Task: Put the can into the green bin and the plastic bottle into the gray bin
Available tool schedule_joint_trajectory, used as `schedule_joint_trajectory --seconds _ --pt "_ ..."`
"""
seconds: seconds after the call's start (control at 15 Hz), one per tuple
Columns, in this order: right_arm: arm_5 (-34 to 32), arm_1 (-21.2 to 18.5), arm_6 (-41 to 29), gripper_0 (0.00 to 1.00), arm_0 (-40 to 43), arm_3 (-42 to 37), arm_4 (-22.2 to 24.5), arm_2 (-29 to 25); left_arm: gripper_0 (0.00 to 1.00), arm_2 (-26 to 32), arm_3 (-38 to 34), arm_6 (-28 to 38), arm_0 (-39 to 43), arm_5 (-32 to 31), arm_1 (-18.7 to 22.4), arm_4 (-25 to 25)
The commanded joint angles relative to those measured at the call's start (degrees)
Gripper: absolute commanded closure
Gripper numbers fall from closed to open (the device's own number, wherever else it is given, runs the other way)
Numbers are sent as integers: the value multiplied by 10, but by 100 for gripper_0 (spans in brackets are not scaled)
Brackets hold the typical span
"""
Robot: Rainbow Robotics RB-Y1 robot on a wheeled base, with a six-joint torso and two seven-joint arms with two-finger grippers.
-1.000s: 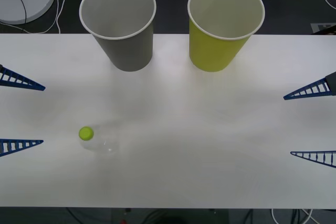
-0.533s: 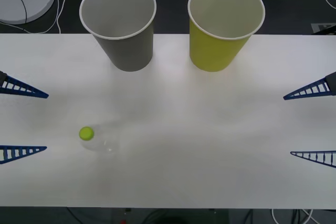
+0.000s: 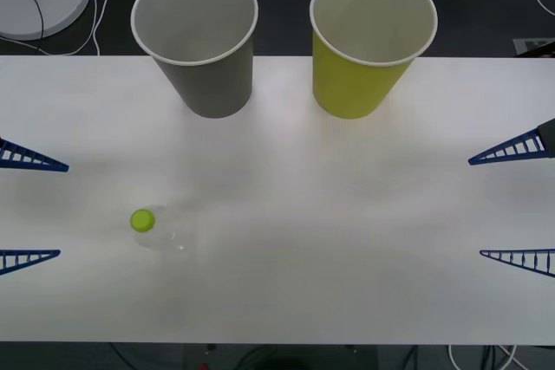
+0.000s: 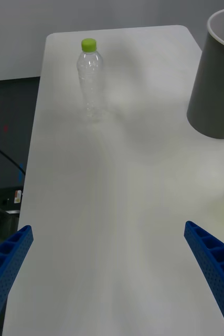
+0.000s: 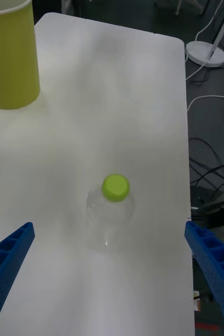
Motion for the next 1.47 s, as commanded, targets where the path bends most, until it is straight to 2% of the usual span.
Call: schedule_joint_trajectory --seconds 0.07,0.53,0.87,1.07,1.47 --pt "0 0 0 0 0 0 0 0 0 0 36 -50 14 -15 0 5" --pt "0 0 0 0 0 0 0 0 0 0 113 -165 79 -14 0 59" --pt "0 0 0 0 0 0 0 0 0 0 148 -205 123 -11 -2 95" --pt "0 0 0 0 0 0 0 0 0 0 155 -223 135 -7 -20 97" --pt "0 0 0 0 0 0 0 0 0 0 157 -250 136 2 -69 52"
